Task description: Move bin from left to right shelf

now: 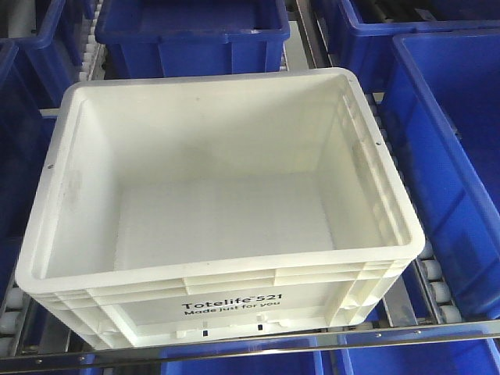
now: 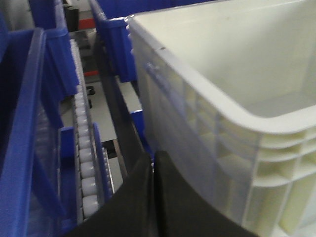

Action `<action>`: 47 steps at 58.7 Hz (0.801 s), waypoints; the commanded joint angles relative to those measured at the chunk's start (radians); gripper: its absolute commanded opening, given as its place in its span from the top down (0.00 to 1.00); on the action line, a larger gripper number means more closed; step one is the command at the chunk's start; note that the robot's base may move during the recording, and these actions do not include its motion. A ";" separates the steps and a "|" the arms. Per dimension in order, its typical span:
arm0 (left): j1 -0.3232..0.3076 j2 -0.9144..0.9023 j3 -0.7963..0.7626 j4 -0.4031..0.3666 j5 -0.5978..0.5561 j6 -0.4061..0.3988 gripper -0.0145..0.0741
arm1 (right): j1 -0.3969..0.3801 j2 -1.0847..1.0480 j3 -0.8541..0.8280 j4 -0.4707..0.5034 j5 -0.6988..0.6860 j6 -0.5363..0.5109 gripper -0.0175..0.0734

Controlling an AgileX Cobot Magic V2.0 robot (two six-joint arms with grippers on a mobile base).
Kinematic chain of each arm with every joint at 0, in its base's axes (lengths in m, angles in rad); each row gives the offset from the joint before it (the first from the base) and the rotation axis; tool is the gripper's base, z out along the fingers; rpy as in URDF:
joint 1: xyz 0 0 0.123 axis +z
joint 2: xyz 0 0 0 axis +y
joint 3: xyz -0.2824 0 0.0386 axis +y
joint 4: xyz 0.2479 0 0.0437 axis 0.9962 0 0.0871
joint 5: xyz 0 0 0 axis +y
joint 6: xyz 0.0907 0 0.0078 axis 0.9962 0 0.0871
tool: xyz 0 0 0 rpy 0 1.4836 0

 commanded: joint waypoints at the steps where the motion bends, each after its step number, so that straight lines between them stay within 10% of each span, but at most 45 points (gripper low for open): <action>1: 0.046 -0.014 0.042 0.032 -0.158 -0.110 0.85 | 0.000 0.020 -0.024 -0.007 -0.070 -0.012 0.82; 11: 0.082 -0.014 0.133 0.151 -0.255 -0.266 0.85 | 0.000 0.020 -0.024 -0.007 -0.070 -0.012 0.82; 47: 0.081 -0.014 0.132 0.178 -0.276 -0.265 0.84 | 0.000 0.020 -0.024 -0.006 -0.070 -0.012 0.82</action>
